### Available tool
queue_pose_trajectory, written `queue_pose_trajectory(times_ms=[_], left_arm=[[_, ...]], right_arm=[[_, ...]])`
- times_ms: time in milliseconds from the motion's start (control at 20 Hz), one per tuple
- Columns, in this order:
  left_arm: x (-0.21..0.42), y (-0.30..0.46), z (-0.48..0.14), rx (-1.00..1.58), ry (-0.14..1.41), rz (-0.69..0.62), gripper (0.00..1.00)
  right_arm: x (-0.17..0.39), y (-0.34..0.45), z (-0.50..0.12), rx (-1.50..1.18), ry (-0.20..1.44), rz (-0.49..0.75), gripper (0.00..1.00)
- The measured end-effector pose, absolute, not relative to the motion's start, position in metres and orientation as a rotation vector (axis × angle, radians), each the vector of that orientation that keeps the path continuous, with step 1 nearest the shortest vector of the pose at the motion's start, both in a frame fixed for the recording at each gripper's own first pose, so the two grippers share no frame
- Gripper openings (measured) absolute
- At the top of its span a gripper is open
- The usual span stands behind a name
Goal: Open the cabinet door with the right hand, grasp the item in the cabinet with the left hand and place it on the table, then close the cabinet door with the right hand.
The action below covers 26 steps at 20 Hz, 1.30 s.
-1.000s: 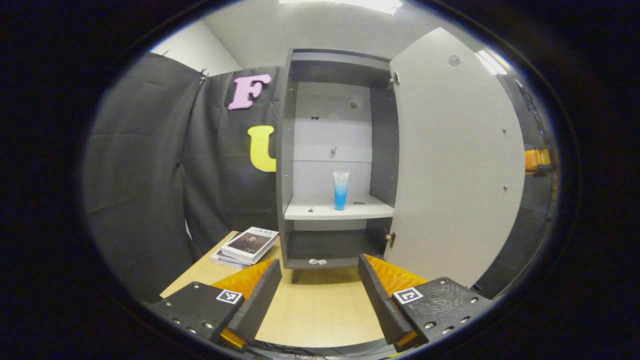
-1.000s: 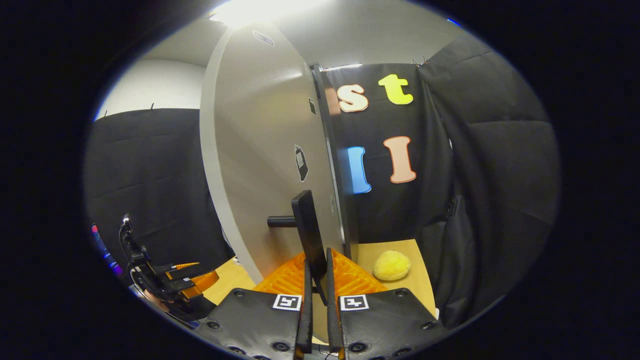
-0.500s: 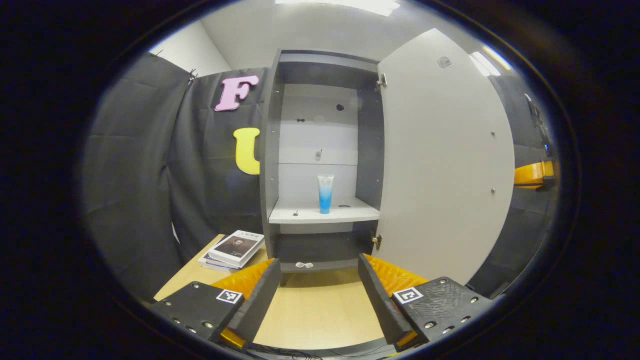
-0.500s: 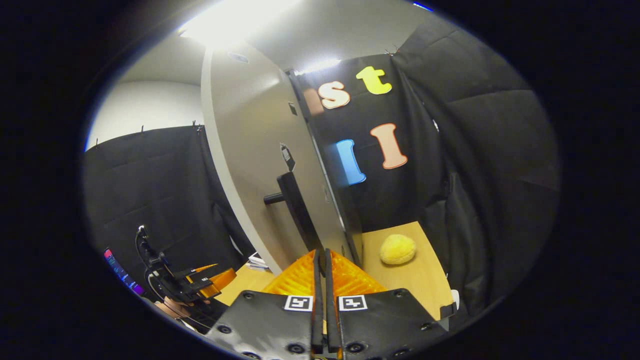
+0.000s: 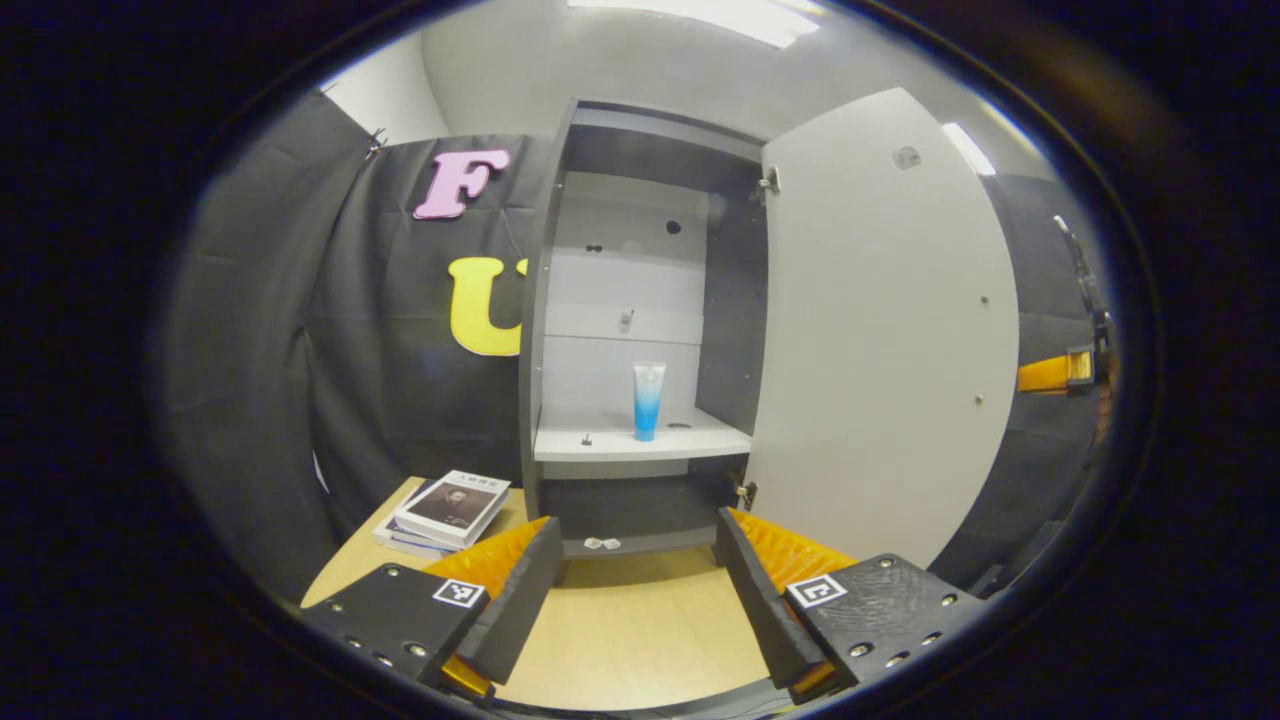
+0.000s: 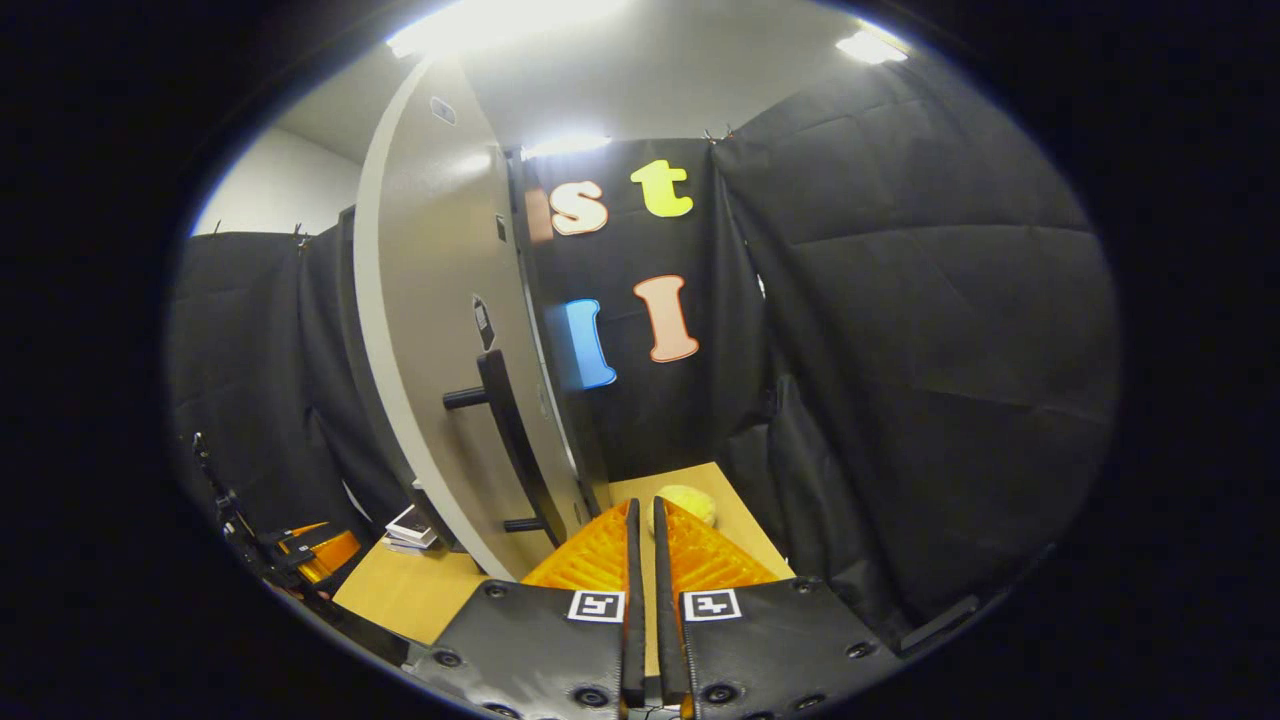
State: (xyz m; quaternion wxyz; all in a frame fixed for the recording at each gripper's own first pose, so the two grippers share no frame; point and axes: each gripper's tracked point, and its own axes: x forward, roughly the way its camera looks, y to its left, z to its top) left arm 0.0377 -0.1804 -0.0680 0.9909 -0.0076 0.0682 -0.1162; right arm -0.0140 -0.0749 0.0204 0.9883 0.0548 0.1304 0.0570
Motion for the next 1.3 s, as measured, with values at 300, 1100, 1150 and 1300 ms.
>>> queue_pose_trajectory(times_ms=[300, 1100, 1150, 1300], left_arm=[[0.103, -0.164, -0.049, 0.021, 0.094, -0.215, 0.91], [0.324, -0.262, -0.029, 0.059, 0.059, -0.226, 0.93], [0.336, -0.269, -0.029, 0.06, 0.056, -0.222, 0.96], [0.367, -0.28, -0.028, 0.063, 0.05, -0.206, 0.93]], right_arm=[[0.03, -0.085, 0.008, 0.108, 0.278, 0.02, 0.4], [0.081, -0.143, 0.019, 0.134, 0.211, 0.073, 0.92], [0.087, -0.146, 0.019, 0.136, 0.21, 0.068, 0.98], [0.105, -0.159, 0.015, 0.14, 0.219, 0.06, 0.92]])
